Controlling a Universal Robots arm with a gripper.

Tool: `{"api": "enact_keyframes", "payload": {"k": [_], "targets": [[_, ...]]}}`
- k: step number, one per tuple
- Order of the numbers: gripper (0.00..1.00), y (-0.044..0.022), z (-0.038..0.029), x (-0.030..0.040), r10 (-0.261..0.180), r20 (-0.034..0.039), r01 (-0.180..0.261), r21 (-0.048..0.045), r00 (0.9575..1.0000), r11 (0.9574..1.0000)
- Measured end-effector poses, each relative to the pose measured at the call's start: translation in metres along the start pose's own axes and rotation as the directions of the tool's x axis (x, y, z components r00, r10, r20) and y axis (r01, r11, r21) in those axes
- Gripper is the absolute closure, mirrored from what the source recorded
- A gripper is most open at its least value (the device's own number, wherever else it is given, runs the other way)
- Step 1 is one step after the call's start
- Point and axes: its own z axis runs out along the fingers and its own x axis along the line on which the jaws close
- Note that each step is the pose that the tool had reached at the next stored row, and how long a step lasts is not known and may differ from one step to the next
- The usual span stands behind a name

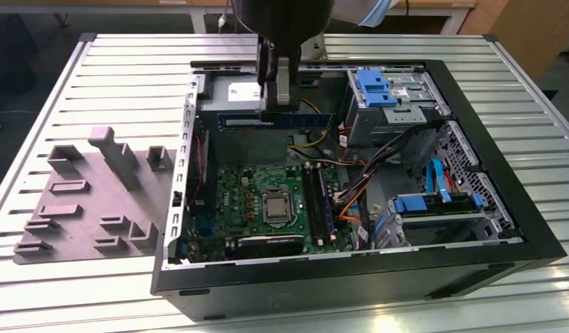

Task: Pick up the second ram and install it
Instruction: 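Pick up the second ram and move it above second insertion slot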

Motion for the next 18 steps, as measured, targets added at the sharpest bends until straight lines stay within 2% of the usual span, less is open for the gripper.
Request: {"api": "enact_keyframes", "payload": {"k": [18], "targets": [[0.89, -0.0035, 0.0193, 0.0017, 0.000, 0.0000, 0.000, 0.0003, 1.0000, 1.0000]]}}
